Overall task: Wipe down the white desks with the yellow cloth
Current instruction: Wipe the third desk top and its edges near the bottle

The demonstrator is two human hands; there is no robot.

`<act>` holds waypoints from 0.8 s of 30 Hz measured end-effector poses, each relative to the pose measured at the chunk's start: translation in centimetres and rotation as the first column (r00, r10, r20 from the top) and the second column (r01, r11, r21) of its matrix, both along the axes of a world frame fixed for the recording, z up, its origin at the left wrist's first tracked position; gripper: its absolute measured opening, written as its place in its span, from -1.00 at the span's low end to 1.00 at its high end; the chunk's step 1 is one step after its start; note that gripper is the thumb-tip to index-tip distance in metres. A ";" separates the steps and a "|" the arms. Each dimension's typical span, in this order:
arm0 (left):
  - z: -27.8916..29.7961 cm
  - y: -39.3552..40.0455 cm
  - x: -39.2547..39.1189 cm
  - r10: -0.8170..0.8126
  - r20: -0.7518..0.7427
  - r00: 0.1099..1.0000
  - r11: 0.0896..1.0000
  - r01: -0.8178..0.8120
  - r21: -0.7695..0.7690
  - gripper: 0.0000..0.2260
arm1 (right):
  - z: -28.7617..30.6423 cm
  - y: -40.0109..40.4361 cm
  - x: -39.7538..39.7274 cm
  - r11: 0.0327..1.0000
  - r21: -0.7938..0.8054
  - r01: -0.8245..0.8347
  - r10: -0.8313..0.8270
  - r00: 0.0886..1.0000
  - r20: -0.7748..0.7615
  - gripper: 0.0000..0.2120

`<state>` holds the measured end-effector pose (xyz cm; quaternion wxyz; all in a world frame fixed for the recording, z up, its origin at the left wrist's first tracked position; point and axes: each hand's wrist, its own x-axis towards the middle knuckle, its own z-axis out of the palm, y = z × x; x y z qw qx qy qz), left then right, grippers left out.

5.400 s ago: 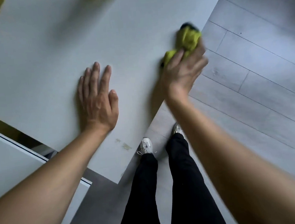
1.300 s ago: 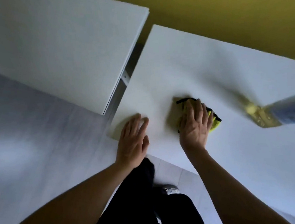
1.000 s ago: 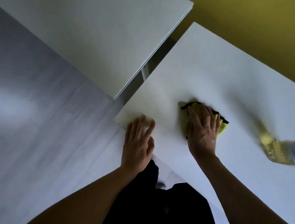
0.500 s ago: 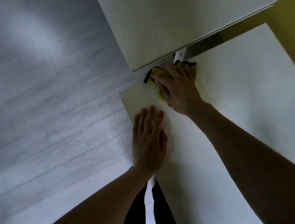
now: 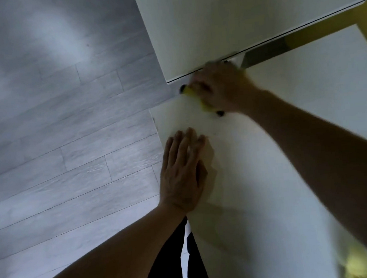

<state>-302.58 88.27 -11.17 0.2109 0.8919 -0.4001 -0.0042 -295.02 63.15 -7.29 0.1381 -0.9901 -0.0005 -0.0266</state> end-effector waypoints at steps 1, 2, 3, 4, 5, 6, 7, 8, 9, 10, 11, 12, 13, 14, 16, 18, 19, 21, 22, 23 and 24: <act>0.0 -0.1 0.0 0.002 0.000 1.000 1.000 -0.002 -0.003 -0.53 | -0.1 -2.6 -0.8 0.998 -0.020 0.061 -0.061 0.998 0.000 -0.51; 0.0 -0.1 0.0 0.009 0.001 1.000 1.000 -0.009 -0.005 -0.53 | 0.0 -4.7 -1.4 0.994 -0.041 0.102 -0.102 0.995 -0.008 -0.50; 0.0 -0.1 -0.1 0.017 -0.004 1.000 1.000 -0.017 -0.005 -0.52 | 0.1 -6.1 -2.0 0.990 -0.055 0.126 -0.127 0.992 -0.015 -0.47; 0.0 -0.2 -0.1 0.023 -0.009 1.000 1.000 -0.023 -0.005 -0.52 | 0.0 -6.7 -2.2 0.987 -0.069 0.142 -0.143 0.990 -0.017 -0.45; 0.0 -0.3 -0.1 0.024 -0.013 1.000 1.000 -0.024 -0.006 -0.52 | 0.0 -6.4 -2.3 0.981 -0.096 0.167 -0.170 0.985 -0.024 -0.44; 0.1 -0.3 -0.2 0.022 -0.014 1.000 1.000 -0.022 -0.009 -0.52 | 0.0 -5.4 -2.0 0.971 -0.128 0.201 -0.206 0.978 -0.025 -0.42; 0.1 -0.4 -0.2 0.020 -0.012 1.000 1.000 -0.020 -0.011 -0.53 | -0.1 -3.7 -1.6 0.960 -0.155 0.235 -0.241 0.970 -0.023 -0.42; 0.2 -0.4 -0.2 0.014 -0.011 1.000 1.000 -0.014 -0.011 -0.53 | -0.3 -1.6 -1.2 0.955 -0.164 0.247 -0.255 0.966 -0.031 -0.42; 0.2 -0.4 -0.2 0.007 -0.009 1.000 1.000 -0.007 -0.008 -0.54 | -0.4 0.8 -0.7 0.964 -0.151 0.220 -0.229 0.972 -0.046 -0.42; 0.2 -0.4 -0.1 0.003 -0.008 1.000 1.000 -0.003 0.001 -0.54 | -0.5 3.2 -0.2 0.979 -0.121 0.166 -0.175 0.982 -0.069 -0.44; 0.1 -0.3 -0.1 0.002 -0.007 1.000 1.000 -0.002 0.015 -0.54 | -0.6 5.2 0.3 0.991 -0.083 0.103 -0.110 0.990 -0.083 -0.49; 0.1 -0.2 0.0 0.000 -0.004 1.000 1.000 0.000 0.027 -0.54 | -0.5 6.5 0.6 0.997 -0.045 0.059 -0.063 0.995 -0.075 -0.56; 0.1 -0.2 -0.1 -0.002 0.003 1.000 0.999 0.002 0.037 -0.54 | -0.4 6.9 0.6 0.999 -0.024 0.035 -0.037 0.998 -0.048 -0.61; 0.2 -0.1 0.0 -0.007 0.011 1.000 0.999 0.006 0.041 -0.53 | -0.1 6.5 0.3 0.999 -0.016 0.033 -0.033 0.999 -0.023 -0.60; 0.3 -0.2 0.1 -0.023 0.017 1.000 0.999 0.023 0.024 -0.54 | 0.4 3.6 -1.0 0.992 -0.056 0.111 -0.112 0.994 -0.018 -0.46; 0.6 -0.5 0.0 -0.019 0.027 0.999 1.000 0.019 0.006 -0.55 | 0.2 -1.6 -2.4 0.969 -0.097 0.225 -0.228 0.973 -0.020 -0.41; 0.6 -0.5 -0.1 -0.014 0.032 0.999 1.000 0.013 0.005 -0.55 | -0.1 -4.4 -3.1 0.954 -0.111 0.278 -0.279 0.960 0.000 -0.46; 0.6 -0.6 -0.2 -0.017 0.042 0.999 1.000 0.017 -0.004 -0.55 | -0.3 -9.7 -4.8 0.923 -0.104 0.371 -0.369 0.929 0.043 -0.57; 0.5 -0.7 -0.1 -0.015 0.044 0.999 1.000 0.015 -0.001 -0.55 | -0.5 -11.4 -5.4 0.911 -0.084 0.405 -0.404 0.914 0.031 -0.59; 0.5 -0.8 -0.2 -0.007 0.038 0.999 1.000 0.006 0.012 -0.55 | -0.6 -12.1 -5.6 0.896 -0.071 0.437 -0.438 0.899 0.014 -0.60; 0.5 -0.9 -0.2 0.003 0.029 1.000 1.000 -0.003 0.023 -0.55 | -0.6 -12.0 -5.5 0.881 -0.076 0.468 -0.468 0.884 0.015 -0.60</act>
